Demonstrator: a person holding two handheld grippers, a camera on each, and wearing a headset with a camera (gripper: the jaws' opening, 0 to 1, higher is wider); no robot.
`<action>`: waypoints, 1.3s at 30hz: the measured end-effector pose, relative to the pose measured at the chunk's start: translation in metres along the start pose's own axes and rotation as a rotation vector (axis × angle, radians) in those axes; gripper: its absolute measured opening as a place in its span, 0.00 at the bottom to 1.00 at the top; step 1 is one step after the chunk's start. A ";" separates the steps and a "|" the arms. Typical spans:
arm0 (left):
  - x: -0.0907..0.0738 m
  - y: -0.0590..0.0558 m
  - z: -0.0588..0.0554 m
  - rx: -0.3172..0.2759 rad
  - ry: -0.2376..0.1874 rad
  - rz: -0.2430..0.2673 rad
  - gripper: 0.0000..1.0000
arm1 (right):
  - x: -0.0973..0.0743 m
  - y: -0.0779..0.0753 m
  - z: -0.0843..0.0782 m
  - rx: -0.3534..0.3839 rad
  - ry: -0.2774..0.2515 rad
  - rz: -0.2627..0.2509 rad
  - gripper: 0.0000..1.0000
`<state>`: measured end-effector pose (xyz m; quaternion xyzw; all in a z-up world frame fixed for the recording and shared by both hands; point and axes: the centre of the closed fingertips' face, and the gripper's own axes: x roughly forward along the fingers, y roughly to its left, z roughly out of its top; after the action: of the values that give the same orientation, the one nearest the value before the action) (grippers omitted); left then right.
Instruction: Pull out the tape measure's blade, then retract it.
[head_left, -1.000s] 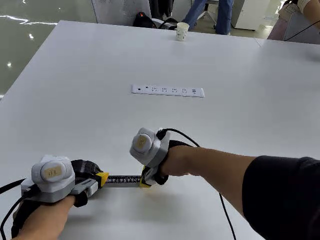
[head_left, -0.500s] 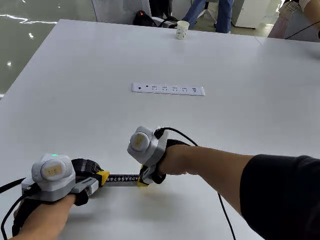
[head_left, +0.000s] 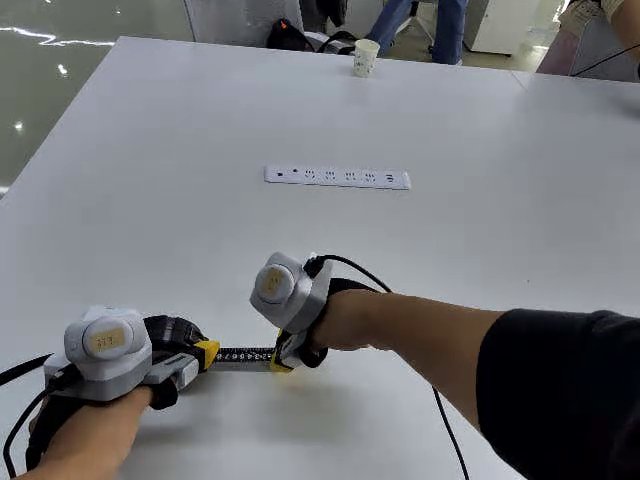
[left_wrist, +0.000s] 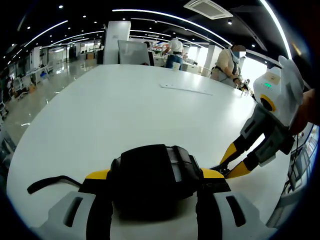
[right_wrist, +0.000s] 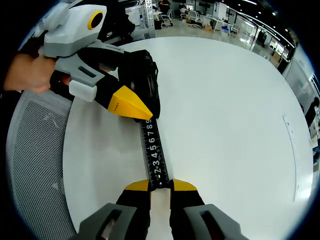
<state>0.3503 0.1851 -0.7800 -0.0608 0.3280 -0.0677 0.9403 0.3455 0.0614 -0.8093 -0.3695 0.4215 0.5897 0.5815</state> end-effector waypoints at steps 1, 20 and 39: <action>0.000 0.000 0.000 0.000 0.000 -0.001 0.63 | 0.000 0.000 0.001 0.000 -0.001 -0.001 0.10; 0.001 0.002 -0.001 -0.005 0.003 -0.004 0.63 | 0.003 0.004 0.008 0.008 -0.013 0.001 0.10; 0.004 0.003 -0.001 -0.004 0.009 -0.007 0.63 | 0.006 0.004 0.016 0.005 -0.011 -0.003 0.10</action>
<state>0.3526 0.1870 -0.7836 -0.0633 0.3323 -0.0705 0.9384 0.3421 0.0783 -0.8091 -0.3655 0.4192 0.5897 0.5856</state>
